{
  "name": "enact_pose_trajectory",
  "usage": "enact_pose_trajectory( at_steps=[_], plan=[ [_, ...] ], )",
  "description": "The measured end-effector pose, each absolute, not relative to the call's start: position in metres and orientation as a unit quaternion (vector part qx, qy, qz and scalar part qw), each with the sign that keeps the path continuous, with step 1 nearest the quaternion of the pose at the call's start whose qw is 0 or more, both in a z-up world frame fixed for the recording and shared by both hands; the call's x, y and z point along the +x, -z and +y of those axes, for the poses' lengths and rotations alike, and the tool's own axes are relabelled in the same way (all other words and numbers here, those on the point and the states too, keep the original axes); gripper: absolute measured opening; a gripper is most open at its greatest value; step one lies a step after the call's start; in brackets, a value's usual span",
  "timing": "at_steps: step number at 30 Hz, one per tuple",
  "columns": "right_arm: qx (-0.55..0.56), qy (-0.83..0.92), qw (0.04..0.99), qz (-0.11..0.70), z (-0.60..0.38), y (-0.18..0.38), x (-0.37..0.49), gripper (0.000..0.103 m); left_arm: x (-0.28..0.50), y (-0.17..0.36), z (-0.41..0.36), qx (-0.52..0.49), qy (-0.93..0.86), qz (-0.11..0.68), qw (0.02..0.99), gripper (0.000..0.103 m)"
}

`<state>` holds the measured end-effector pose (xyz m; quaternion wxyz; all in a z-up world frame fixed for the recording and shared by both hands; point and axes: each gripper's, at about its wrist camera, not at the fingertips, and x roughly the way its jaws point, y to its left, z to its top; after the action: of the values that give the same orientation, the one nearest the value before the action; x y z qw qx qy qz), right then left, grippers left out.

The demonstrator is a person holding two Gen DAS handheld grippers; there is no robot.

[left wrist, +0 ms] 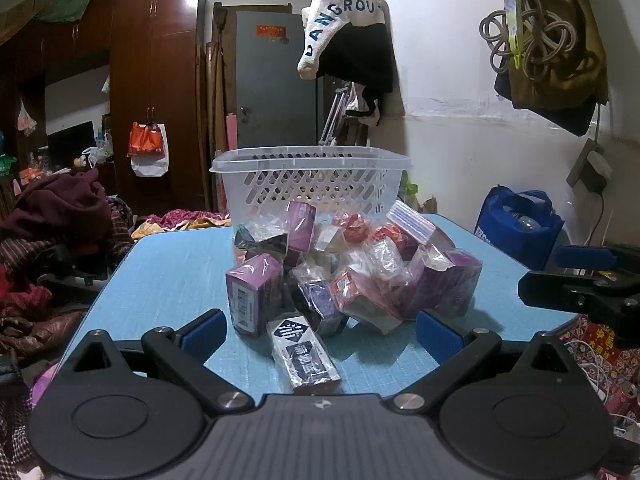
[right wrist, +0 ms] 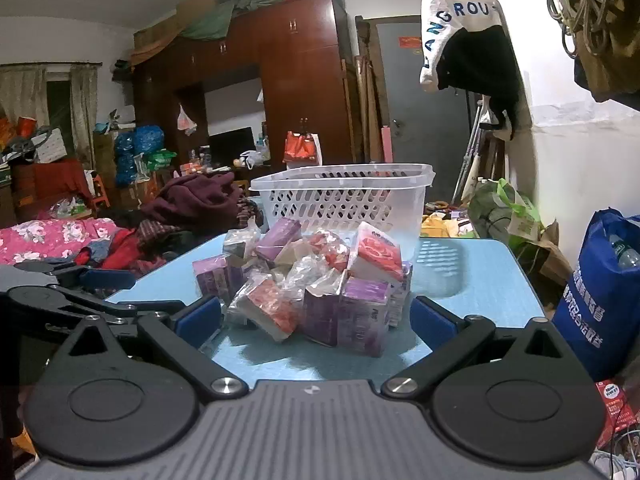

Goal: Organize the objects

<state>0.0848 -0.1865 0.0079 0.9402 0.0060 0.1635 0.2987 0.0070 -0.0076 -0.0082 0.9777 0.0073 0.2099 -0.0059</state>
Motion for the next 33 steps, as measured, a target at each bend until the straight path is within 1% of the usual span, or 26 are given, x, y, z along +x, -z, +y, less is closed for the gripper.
enact_pose_trajectory(
  at_steps=[33],
  plan=[
    [0.014, -0.304, 0.939, 0.163, -0.1900, -0.0076, 0.0849, 0.103, 0.0069, 0.0092, -0.0121, 0.011, 0.009, 0.211, 0.977, 0.102]
  ],
)
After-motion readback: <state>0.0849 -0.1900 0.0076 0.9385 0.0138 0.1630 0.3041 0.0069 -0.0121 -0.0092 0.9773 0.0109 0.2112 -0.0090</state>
